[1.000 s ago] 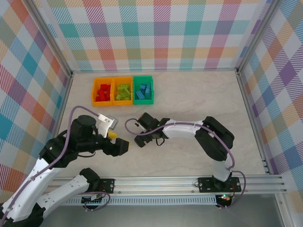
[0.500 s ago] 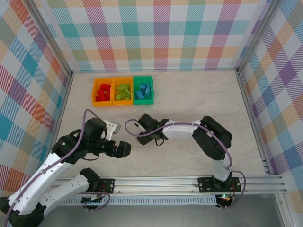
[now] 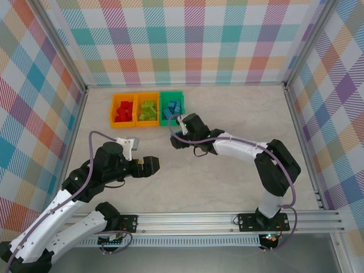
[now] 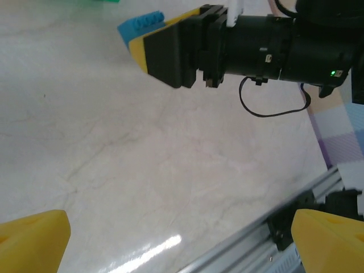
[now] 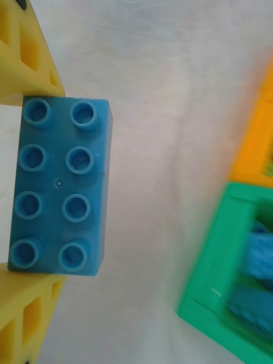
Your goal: Sort the legos into containers by color
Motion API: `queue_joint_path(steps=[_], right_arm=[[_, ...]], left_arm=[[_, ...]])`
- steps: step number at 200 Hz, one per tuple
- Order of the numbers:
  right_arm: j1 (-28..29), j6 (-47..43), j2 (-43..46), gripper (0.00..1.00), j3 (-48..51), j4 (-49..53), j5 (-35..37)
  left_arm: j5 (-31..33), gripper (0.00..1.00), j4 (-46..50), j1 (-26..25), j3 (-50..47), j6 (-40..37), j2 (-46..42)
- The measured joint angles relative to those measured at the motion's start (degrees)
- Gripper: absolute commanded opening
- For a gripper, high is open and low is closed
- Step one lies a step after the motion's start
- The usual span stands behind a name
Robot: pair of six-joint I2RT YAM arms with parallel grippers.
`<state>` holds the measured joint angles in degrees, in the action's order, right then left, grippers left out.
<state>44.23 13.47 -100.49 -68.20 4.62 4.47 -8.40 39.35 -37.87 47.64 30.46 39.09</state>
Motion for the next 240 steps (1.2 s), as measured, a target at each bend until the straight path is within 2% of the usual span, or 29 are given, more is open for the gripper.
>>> queue_joint_path(steps=[28, 78, 86, 97, 111, 152, 170, 190, 217, 240], right_arm=[[-3.04, -1.60, -5.60, 0.48, -10.34, -1.97, 1.16], [-5.40, -8.26, -21.11, 0.52, -28.79, -3.06, 3.23], [-5.79, -9.27, -23.78, 0.57, -31.80, -2.51, 3.50], [-6.21, -10.03, -26.56, 0.73, -35.10, -1.68, 3.67], [-6.64, -10.95, -28.96, 0.87, -37.86, -0.44, 3.69], [-7.02, -12.94, -29.24, 0.93, -38.45, 1.68, 2.99], [-7.06, -12.98, -26.34, 0.98, -34.75, 1.92, 2.58], [-7.10, -13.16, -17.94, 1.00, -25.00, 1.40, 2.78], [-7.76, -12.94, -1.09, 1.00, -9.64, -0.55, 4.74], [-11.04, -11.82, 14.67, 1.00, 2.80, -2.29, 7.67]], left_arm=[[3.67, 1.00, -6.47, 0.00, -2.21, 0.11, 1.03], [9.35, 1.00, -8.81, 0.00, -2.45, -2.32, 0.81], [9.90, 1.00, -8.90, 0.00, -2.45, -2.89, 0.68], [10.95, 1.00, -8.90, 0.00, -2.45, -3.43, 0.44], [12.55, 1.00, -8.90, 0.00, -2.47, -4.33, 0.02], [16.57, 1.00, -9.81, 0.00, -4.48, -7.02, -0.52], [18.93, 1.00, -11.50, -0.04, -6.73, -8.48, 0.24], [23.87, 1.00, -14.56, -0.11, -9.42, -10.25, 1.42], [32.13, 1.00, -23.04, -0.15, -16.00, -15.43, 2.34], [38.75, 1.00, -31.30, 0.94, -21.22, -21.18, 4.09]])
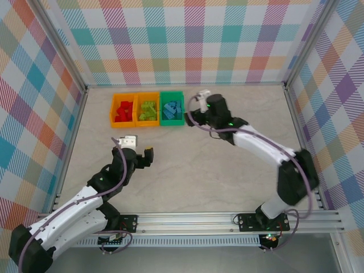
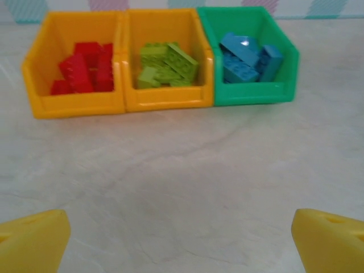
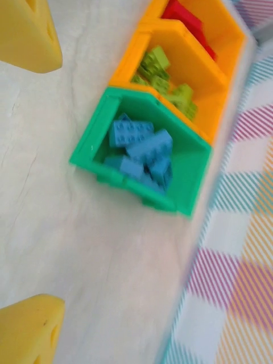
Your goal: Sort the legos into containers by color
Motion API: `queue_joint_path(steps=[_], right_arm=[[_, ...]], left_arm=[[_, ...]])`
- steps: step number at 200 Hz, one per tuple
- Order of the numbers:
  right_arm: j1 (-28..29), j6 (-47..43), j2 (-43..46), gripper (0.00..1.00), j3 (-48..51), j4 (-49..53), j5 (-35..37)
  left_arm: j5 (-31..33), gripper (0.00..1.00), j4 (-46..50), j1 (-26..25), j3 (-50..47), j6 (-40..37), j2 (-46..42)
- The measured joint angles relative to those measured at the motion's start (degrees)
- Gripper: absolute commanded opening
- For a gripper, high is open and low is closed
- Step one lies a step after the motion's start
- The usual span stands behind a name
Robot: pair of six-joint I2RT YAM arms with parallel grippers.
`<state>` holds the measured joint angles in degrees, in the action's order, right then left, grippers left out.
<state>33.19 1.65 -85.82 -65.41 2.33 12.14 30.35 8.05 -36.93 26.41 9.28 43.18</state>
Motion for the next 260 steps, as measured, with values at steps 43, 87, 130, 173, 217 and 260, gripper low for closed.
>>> queue_joint_path(steps=[43, 87, 130, 173, 217, 260], right_arm=[[-12.46, 4.81, 18.29, 1.00, 17.88, 2.84, 4.35], [-19.89, 7.37, 16.22, 1.00, 26.14, 2.51, 12.24], [-21.40, 4.39, 3.67, 1.00, 31.43, -14.67, 19.80], [-28.22, 2.03, -1.79, 1.00, 37.73, -32.26, 12.28], [-32.79, 0.76, -1.79, 1.00, 36.81, -36.83, -4.61], [-32.59, 0.44, -2.29, 1.00, 42.91, -47.74, -8.11]], left_arm=[[0.28, 1.00, -13.29, 13.42, -3.67, -4.72, 8.81], [-3.89, 1.00, -25.42, 21.75, -3.67, -7.85, 21.77], [-8.59, 1.00, -34.67, 27.47, -2.03, -9.33, 37.68], [-16.76, 1.00, -45.13, 32.94, -1.75, -8.87, 44.37], [-20.09, 1.00, -48.96, 33.33, -1.77, -8.90, 44.85], [-20.70, 1.00, -51.95, 33.05, -2.08, -9.01, 45.92]])
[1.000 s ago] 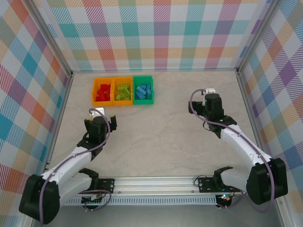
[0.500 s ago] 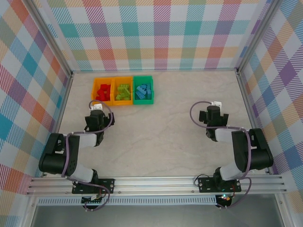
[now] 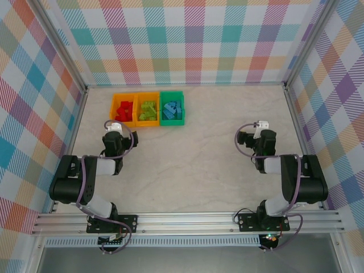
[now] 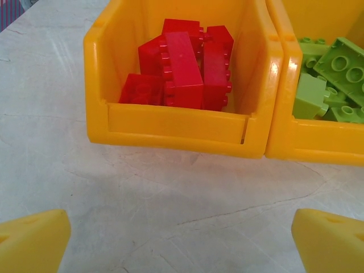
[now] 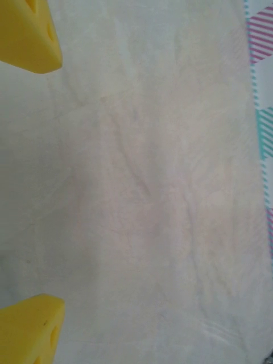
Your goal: Sort the legos into containers by color
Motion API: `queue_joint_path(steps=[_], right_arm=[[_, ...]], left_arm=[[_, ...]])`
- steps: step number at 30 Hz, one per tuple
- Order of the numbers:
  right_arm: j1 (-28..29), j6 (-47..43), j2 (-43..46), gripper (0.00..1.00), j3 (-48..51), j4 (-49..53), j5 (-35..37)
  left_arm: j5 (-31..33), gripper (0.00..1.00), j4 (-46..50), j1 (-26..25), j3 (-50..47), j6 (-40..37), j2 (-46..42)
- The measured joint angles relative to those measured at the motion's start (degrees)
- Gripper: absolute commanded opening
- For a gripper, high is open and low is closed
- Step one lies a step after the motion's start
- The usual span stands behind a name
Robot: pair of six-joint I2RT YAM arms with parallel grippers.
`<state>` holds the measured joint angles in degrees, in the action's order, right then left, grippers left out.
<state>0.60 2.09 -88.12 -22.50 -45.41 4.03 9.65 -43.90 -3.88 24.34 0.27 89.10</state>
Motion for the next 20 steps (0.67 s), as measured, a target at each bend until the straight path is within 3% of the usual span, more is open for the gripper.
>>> queue_joint_path(steps=[20], right_arm=[[0.61, -0.26, -1.18, 1.00, 0.44, -4.94, 0.39]], left_arm=[[-0.20, 1.00, -1.33, 0.00, -0.20, -0.11, 0.22]])
